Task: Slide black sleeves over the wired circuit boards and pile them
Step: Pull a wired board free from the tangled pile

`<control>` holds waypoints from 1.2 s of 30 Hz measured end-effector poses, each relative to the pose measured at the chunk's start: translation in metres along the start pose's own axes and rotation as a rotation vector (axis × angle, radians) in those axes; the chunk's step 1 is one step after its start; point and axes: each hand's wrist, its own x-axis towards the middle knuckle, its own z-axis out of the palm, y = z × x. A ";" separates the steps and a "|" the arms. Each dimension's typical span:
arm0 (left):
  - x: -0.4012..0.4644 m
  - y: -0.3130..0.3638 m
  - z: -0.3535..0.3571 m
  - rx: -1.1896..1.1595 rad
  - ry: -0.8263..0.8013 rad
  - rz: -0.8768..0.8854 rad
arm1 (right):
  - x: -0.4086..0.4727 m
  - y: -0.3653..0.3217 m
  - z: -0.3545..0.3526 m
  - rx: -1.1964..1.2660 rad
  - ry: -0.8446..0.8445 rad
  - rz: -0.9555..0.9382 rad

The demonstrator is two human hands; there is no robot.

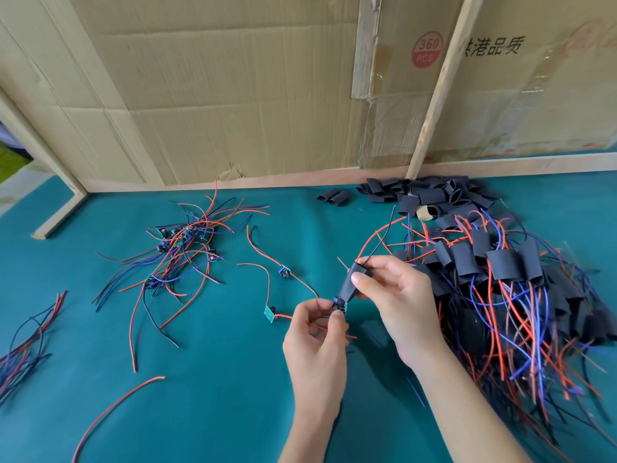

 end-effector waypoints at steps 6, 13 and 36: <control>0.001 -0.002 -0.001 0.009 -0.017 -0.009 | 0.001 -0.001 -0.002 0.092 -0.043 0.072; 0.001 -0.004 -0.003 0.011 -0.012 -0.008 | 0.001 0.001 -0.005 0.021 -0.121 0.082; -0.003 0.002 -0.001 0.023 -0.019 0.030 | -0.009 -0.022 0.007 0.125 -0.175 0.318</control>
